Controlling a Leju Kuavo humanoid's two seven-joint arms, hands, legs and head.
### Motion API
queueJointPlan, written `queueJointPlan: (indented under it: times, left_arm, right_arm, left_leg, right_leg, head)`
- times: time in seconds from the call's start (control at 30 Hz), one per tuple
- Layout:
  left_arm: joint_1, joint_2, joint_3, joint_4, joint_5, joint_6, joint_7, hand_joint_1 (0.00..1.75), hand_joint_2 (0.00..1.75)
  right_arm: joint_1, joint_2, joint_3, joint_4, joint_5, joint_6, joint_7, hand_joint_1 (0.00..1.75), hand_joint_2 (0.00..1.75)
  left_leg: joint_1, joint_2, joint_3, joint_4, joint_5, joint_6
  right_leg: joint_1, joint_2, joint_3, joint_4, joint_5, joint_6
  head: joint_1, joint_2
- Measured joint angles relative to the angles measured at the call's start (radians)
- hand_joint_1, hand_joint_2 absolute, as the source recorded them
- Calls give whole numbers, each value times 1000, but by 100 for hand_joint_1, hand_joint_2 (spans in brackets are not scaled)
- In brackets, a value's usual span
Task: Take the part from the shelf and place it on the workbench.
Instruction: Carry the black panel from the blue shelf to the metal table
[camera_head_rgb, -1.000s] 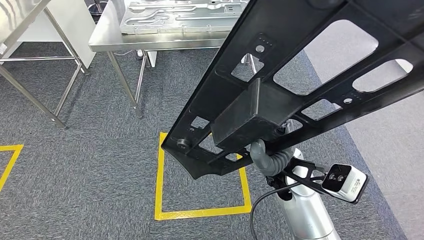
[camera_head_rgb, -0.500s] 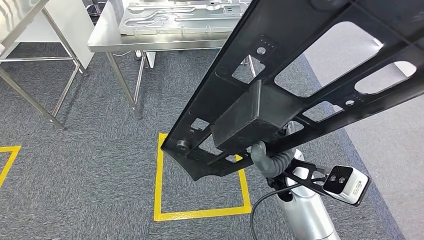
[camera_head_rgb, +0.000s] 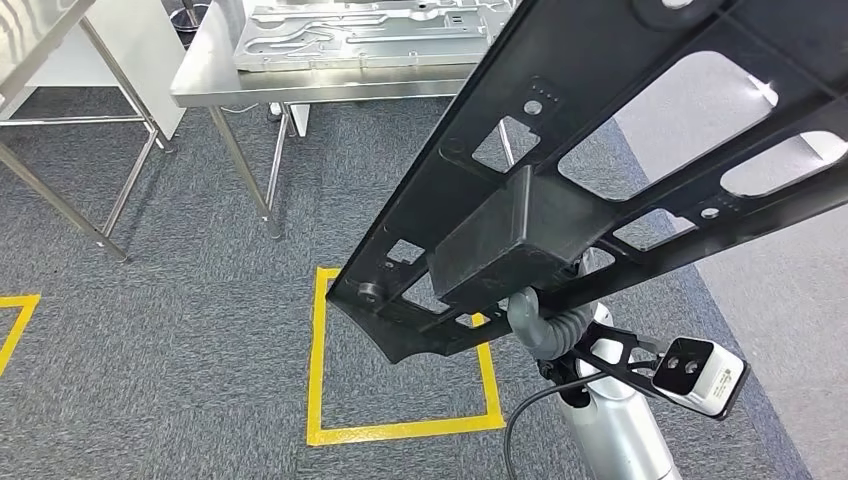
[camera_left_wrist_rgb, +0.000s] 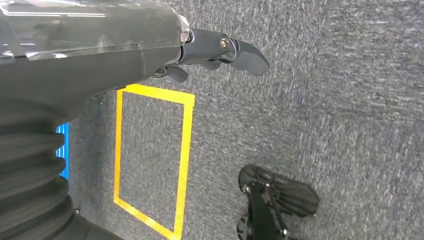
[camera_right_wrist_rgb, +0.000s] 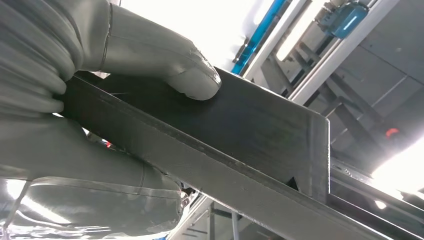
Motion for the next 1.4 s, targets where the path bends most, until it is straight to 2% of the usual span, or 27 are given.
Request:
queueJointPlan:
  times: [0.07,0.1,0.17,0.2,0.23,0.27,0.33,0.4,0.5,0.57,0.63,0.7,0.73,0.77,0.8,0.87,0.9,0.93,1.0,1.07,1.1,1.2,1.27,1.3,1.33,1.37,1.4]
  left_arm:
    - [-2,0,-1,0,0,0,0,0,175]
    - [-2,1,-1,0,0,0,0,0,175]
    - [0,1,-3,0,0,1,0,0,175]
    - [1,1,-3,0,0,1,0,0,175]
    - [3,1,-4,0,0,1,0,0,175]
    - [4,1,-4,0,0,1,0,0,175]
    - [5,2,-4,0,0,2,0,0,175]
    - [5,4,-4,0,0,3,0,0,175]
    - [6,5,-4,0,0,4,0,0,175]
    - [7,4,-4,0,0,4,0,0,175]
    - [6,4,-5,0,0,4,-1,0,175]
    - [7,3,-5,0,0,4,-1,0,175]
    - [8,3,-5,0,0,4,-1,0,175]
    - [8,3,-5,0,0,5,0,0,175]
    - [9,2,-6,0,0,5,0,0,175]
    - [8,0,-6,0,0,5,-1,0,175]
    - [7,0,-6,0,0,5,-2,0,175]
    - [6,-1,-6,0,0,5,-2,0,175]
    - [5,-1,-6,0,0,5,-4,0,175]
    - [3,-2,-7,0,0,5,-5,0,175]
    - [1,-2,-7,0,0,5,-6,0,175]
    - [1,-2,-7,0,0,5,-7,0,175]
    - [5,-3,-7,0,0,5,-7,0,175]
    - [6,-3,-7,0,0,5,-7,0,175]
    - [7,-3,-7,0,0,5,-7,0,175]
    - [7,-3,-7,0,0,5,-8,0,175]
    - [8,-2,-8,0,0,5,-8,0,175]
  right_arm:
    - [1,1,0,-6,0,1,0,175,175]
    - [2,2,0,-8,0,2,0,175,175]
    - [4,3,-1,-10,1,6,0,175,175]
    - [7,3,-1,-10,1,9,0,175,175]
    - [9,2,-2,-10,1,13,0,175,175]
    - [10,3,-2,-10,1,16,0,175,175]
    - [10,3,-3,-10,1,20,0,175,175]
    - [10,3,-4,-10,1,21,0,175,175]
    - [9,4,-7,-10,1,22,0,175,175]
    - [7,4,-9,-10,1,22,0,175,175]
    - [6,4,-11,-10,1,22,0,175,175]
    - [9,3,-13,-10,1,22,0,175,175]
    - [11,3,-15,-10,1,22,0,175,175]
    - [13,3,-16,-10,1,22,0,175,175]
    - [13,3,-16,-10,1,22,0,175,175]
    - [14,3,-18,-10,2,22,0,175,175]
    - [14,3,-19,-10,2,23,0,175,175]
    - [15,3,-20,-10,3,23,0,175,175]
    - [15,4,-22,-10,4,24,0,175,175]
    - [14,5,-23,-10,5,28,0,175,175]
    - [14,6,-23,-11,6,30,0,175,175]
    - [14,10,-23,-12,9,35,0,175,175]
    - [16,10,-23,-12,11,35,0,175,175]
    - [16,10,-23,-12,11,35,0,175,175]
    - [16,10,-23,-12,11,35,0,175,175]
    - [16,10,-24,-12,11,35,0,175,175]
    - [16,10,-24,-12,11,35,0,175,175]
  left_leg:
    - [3,0,-8,31,-20,-12]
    - [5,-1,-29,77,-41,-16]
    - [6,-1,-106,216,-93,-23]
    - [6,-1,-144,275,-106,-26]
    - [6,-1,-168,302,-100,-26]
    - [6,-1,-170,286,-72,-24]
    - [5,-1,-124,156,15,-14]
    - [-2,-1,-74,40,57,2]
    - [-5,-2,-54,4,45,21]
    - [-1,-4,-35,-5,39,33]
    - [0,-5,-17,-9,31,42]
    - [0,-5,-5,-9,19,45]
    - [0,-6,3,-9,11,45]
    - [0,-6,13,-9,3,43]
    - [0,-7,26,-9,-7,41]
    - [-1,-8,53,-7,-29,35]
    - [-3,-9,63,-6,-40,30]
    - [-4,-9,69,-8,-49,25]
    - [-5,-9,78,-2,-54,12]
    - [-3,-9,70,37,-52,4]
    - [-2,-9,48,79,-57,0]
    - [2,-9,-75,253,-121,-14]
    - [5,-9,-127,286,-150,-19]
    - [6,-8,-130,256,-134,-19]
    - [7,-8,-122,208,-101,-17]
    - [6,-8,-105,141,-42,-14]
    - [4,-7,-91,87,-2,-8]
  right_leg:
    - [-3,1,12,-7,-2,-13]
    - [-5,0,19,-11,-5,-18]
    - [-5,1,27,-11,-13,-24]
    - [-4,2,31,-11,-17,-24]
    - [-4,3,36,-11,-22,-24]
    - [-3,5,43,-11,-28,-23]
    - [-3,6,63,-11,-42,-19]
    - [0,6,74,-13,-55,-10]
    - [2,7,83,-12,-55,10]
    - [1,6,76,23,-63,22]
    - [-2,5,20,124,-97,29]
    - [-2,5,-68,244,-142,34]
    - [-3,5,-99,272,-150,35]
    - [-3,5,-116,268,-142,35]
    - [-3,4,-112,227,-110,33]
    - [-1,3,-80,96,-10,23]
    - [1,1,-66,46,24,17]
    - [4,0,-58,18,43,11]
    - [5,3,-49,8,37,1]
    - [2,5,-29,1,30,-11]
    - [1,5,-19,-1,24,-17]
    - [1,5,4,-2,2,-25]
    - [1,8,23,-2,-14,-24]
    - [1,10,36,-2,-23,-23]
    - [1,10,48,-2,-32,-20]
    - [1,10,61,-2,-42,-17]
    - [1,11,71,-3,-50,-13]
  head:
    - [0,0]
    - [0,0]
    - [0,0]
    - [0,0]
    - [0,0]
    - [0,0]
    - [0,0]
    - [0,0]
    - [0,0]
    - [0,0]
    - [0,0]
    - [0,0]
    - [0,0]
    - [0,0]
    - [0,0]
    - [0,0]
    - [0,0]
    - [1,0]
    - [1,0]
    - [1,0]
    - [1,0]
    - [1,0]
    - [0,0]
    - [0,0]
    - [1,0]
    - [1,0]
    - [1,0]
